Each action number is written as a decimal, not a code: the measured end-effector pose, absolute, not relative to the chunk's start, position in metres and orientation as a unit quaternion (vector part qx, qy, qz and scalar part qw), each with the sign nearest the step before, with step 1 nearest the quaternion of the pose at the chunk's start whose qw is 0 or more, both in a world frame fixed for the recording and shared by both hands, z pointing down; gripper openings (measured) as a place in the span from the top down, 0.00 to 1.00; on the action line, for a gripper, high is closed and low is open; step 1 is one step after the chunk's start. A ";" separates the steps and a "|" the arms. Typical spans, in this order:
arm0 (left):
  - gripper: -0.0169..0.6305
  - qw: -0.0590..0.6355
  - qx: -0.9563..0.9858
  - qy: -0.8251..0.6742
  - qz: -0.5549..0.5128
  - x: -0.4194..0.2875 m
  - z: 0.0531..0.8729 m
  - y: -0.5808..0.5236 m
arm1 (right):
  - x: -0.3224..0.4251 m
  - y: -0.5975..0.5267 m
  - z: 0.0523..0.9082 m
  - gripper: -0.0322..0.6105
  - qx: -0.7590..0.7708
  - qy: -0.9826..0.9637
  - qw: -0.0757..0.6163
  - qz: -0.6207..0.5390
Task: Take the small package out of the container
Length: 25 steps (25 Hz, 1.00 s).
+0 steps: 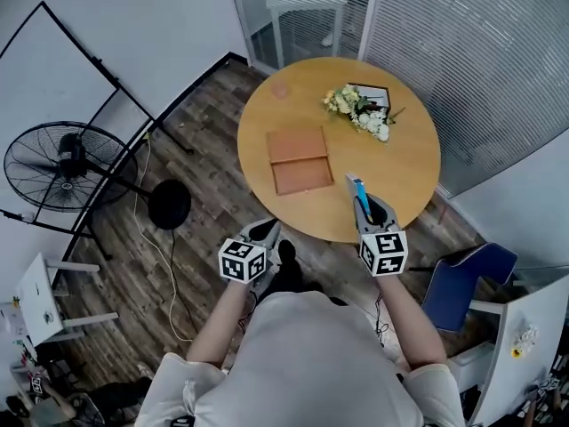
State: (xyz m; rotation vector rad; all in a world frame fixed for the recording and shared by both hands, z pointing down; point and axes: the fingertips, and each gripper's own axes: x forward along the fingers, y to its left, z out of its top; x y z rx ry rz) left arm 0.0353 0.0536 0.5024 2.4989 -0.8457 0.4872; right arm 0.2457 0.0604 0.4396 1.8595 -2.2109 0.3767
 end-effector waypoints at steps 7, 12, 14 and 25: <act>0.94 0.215 0.913 -0.312 0.152 0.037 0.462 0.076 | 0.260 0.099 0.404 0.84 0.637 -0.759 0.085 0.104; 0.94 0.197 0.921 -0.307 0.137 0.036 0.437 0.074 | 0.261 0.112 0.381 0.84 0.644 -0.757 0.063 0.089; 0.94 0.185 0.925 -0.307 0.129 0.031 0.424 0.071 | 0.257 0.115 0.373 0.84 0.645 -0.757 0.055 0.083; 0.94 0.148 0.940 -0.295 0.087 -0.014 0.366 0.048 | 0.212 0.118 0.336 0.84 0.658 -0.751 0.018 0.055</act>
